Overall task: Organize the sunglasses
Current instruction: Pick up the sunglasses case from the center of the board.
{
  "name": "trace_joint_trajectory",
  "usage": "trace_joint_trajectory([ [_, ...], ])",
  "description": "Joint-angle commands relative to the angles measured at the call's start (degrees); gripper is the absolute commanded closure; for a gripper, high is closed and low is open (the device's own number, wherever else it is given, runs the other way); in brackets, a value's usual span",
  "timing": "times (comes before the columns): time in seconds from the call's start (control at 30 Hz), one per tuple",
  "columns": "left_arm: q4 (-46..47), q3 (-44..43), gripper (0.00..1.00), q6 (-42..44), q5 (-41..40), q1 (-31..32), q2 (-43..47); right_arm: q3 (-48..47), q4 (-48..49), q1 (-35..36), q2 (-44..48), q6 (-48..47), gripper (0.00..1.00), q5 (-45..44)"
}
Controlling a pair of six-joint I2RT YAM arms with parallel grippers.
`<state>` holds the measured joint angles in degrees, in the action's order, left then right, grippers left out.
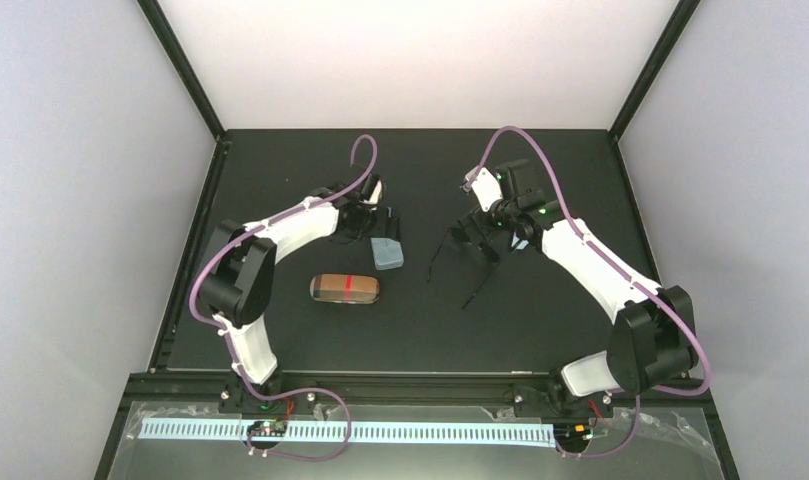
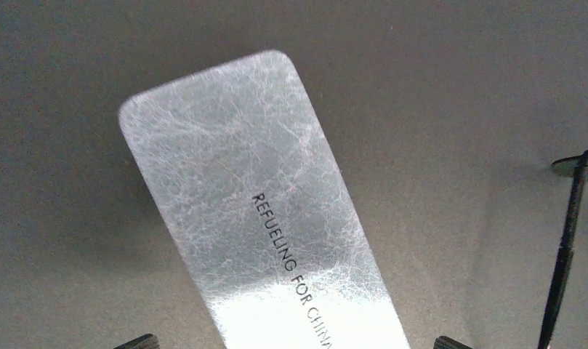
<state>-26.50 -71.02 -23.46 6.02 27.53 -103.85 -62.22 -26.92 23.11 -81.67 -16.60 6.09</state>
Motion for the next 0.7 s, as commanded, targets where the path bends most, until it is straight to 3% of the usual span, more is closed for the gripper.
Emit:
trace_joint_trajectory([
  [0.0,-3.1,-2.8,0.01,-3.2,-2.6,2.0,-2.4,0.5,1.5,-0.2,0.5,-0.9,0.0,-1.0],
  [0.4,-4.6,-4.4,0.01,-3.4,-6.8,5.0,-6.3,0.0,0.6,-0.2,-1.3,-0.9,0.0,1.8],
  [0.67,-4.9,-4.2,0.11,-0.7,-7.1,5.1,-7.5,-0.1,0.2,-0.2,-1.5,-1.2,0.0,2.6],
])
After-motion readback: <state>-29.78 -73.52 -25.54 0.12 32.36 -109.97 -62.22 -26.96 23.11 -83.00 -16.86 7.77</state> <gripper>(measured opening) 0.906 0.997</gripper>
